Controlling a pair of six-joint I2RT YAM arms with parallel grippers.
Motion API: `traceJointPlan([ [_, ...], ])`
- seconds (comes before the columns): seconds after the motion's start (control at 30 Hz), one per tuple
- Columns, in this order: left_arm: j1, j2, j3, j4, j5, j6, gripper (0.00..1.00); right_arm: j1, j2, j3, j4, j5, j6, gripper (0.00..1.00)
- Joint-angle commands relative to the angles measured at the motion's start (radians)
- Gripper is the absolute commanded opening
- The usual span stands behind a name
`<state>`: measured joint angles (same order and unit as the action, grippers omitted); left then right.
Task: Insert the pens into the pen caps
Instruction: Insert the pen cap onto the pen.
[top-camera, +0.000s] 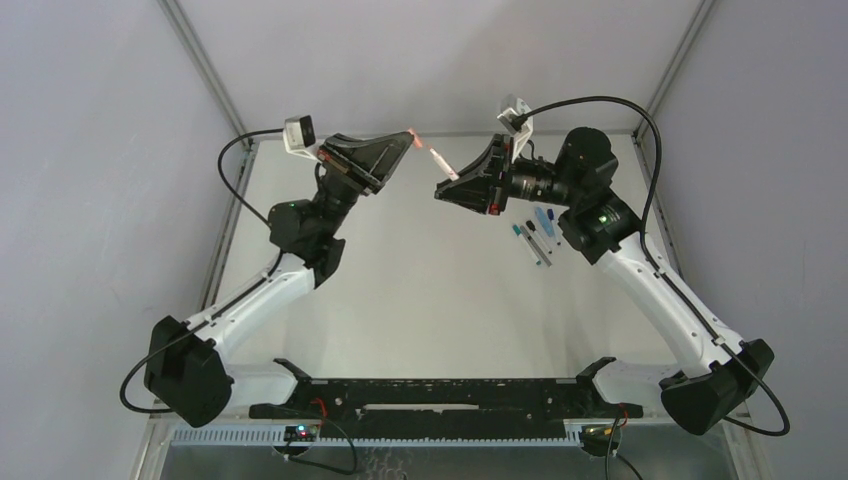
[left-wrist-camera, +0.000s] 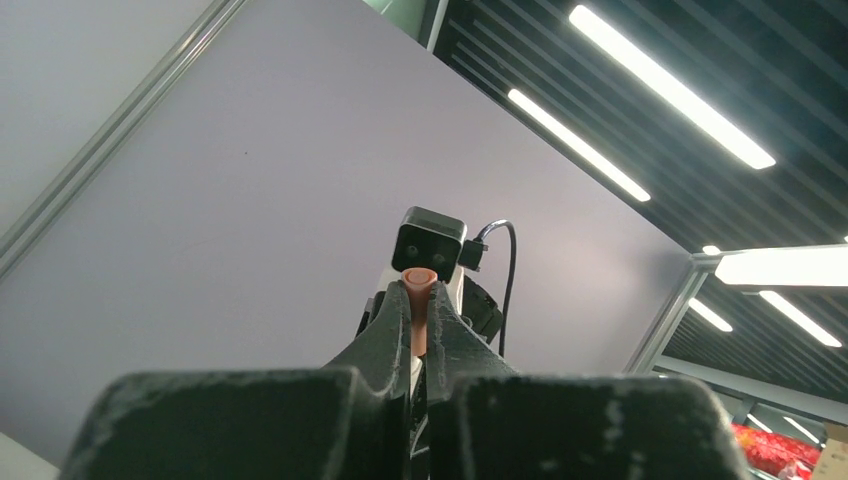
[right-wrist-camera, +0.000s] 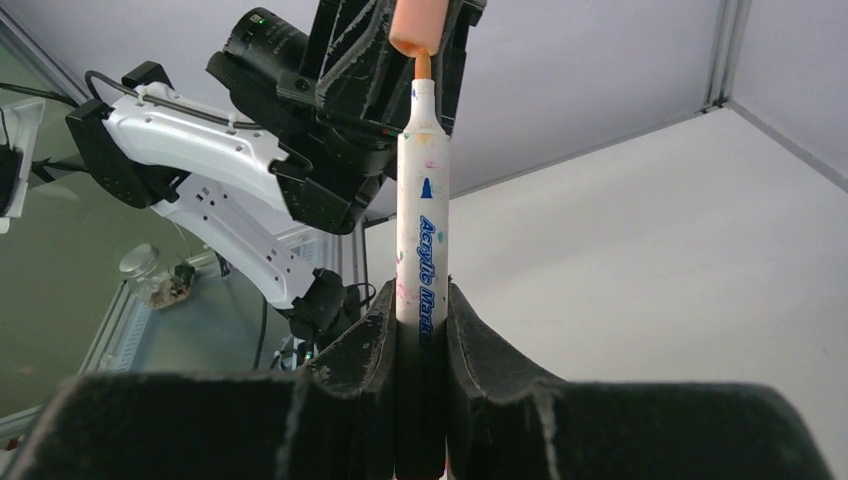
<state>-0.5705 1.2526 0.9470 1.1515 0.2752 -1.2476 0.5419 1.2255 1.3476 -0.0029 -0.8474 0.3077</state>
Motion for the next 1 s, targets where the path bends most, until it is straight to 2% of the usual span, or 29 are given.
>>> traceJointPlan([
  [0.0, -0.011, 0.004, 0.016, 0.045, -0.001, 0.025, 0.0, 0.019, -0.005, 0.009, 0.053, -0.011, 0.034, 0.0],
  [0.97, -0.021, 0.015, -0.001, 0.089, -0.001, 0.007, 0.0, 0.035, 0.01, 0.009, 0.075, -0.002, 0.068, 0.0],
])
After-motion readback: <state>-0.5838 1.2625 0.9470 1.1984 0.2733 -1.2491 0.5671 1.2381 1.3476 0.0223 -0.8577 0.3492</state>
